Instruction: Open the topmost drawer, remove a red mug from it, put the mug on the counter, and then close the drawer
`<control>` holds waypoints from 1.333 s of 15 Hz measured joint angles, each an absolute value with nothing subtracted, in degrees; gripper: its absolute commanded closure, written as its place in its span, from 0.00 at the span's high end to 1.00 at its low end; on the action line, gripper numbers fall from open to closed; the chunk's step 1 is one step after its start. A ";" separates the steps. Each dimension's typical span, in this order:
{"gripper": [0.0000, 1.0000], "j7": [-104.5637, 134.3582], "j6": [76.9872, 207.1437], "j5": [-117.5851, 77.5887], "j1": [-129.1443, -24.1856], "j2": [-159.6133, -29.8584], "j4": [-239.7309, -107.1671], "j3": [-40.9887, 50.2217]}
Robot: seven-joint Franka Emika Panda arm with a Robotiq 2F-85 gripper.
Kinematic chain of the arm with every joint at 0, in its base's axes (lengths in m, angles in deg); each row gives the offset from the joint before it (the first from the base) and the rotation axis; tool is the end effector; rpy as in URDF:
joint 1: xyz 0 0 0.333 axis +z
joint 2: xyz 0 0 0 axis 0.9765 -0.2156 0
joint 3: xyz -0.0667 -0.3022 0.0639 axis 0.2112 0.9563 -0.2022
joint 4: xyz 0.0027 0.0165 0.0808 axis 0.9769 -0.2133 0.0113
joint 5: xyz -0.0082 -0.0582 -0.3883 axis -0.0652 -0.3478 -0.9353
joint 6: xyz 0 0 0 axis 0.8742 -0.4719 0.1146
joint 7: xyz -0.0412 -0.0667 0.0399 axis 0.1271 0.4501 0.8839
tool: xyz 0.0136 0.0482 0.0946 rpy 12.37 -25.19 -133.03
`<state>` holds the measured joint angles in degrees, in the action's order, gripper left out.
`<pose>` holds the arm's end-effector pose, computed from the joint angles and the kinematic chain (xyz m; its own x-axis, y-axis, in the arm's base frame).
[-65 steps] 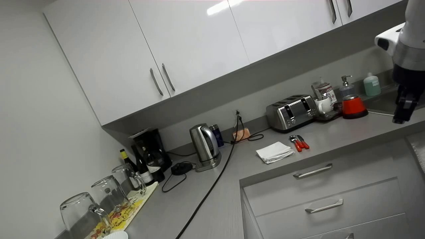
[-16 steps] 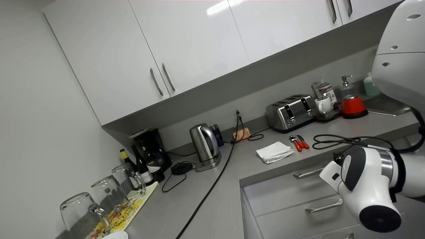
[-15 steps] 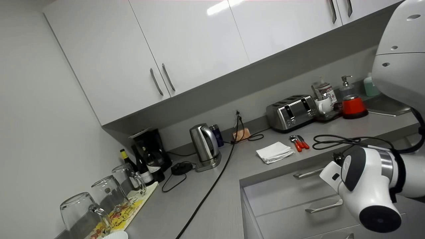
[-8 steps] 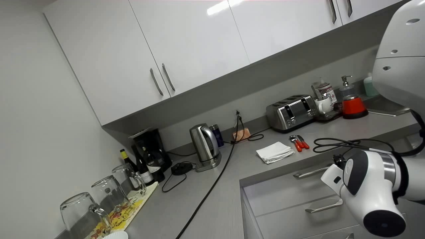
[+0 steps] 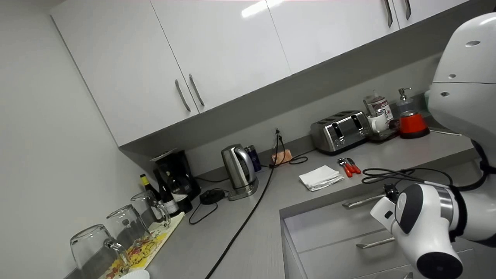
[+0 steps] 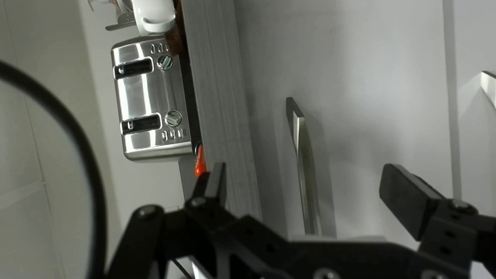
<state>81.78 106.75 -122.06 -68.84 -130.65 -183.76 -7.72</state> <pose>0.5997 0.0892 0.0575 0.8552 0.5007 0.1336 -0.0390 -0.1950 0.9800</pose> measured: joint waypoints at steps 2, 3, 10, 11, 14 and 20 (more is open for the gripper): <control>1.00 81.78 106.75 -122.09 -68.85 -132.20 -181.65 -7.37; 1.00 81.78 106.75 -122.09 -68.86 -133.06 -180.52 -7.15; 1.00 80.77 106.75 -122.03 -69.09 -139.35 -171.91 -5.08; 1.00 80.47 106.74 -122.00 -69.12 -140.30 -170.66 -4.79; 1.00 79.31 106.70 -121.85 -69.13 -143.10 -167.10 -3.94; 0.74 77.08 106.36 -120.87 -69.23 -147.26 -160.49 -2.85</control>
<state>77.08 106.36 -120.87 -69.23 -147.26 -160.49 -2.85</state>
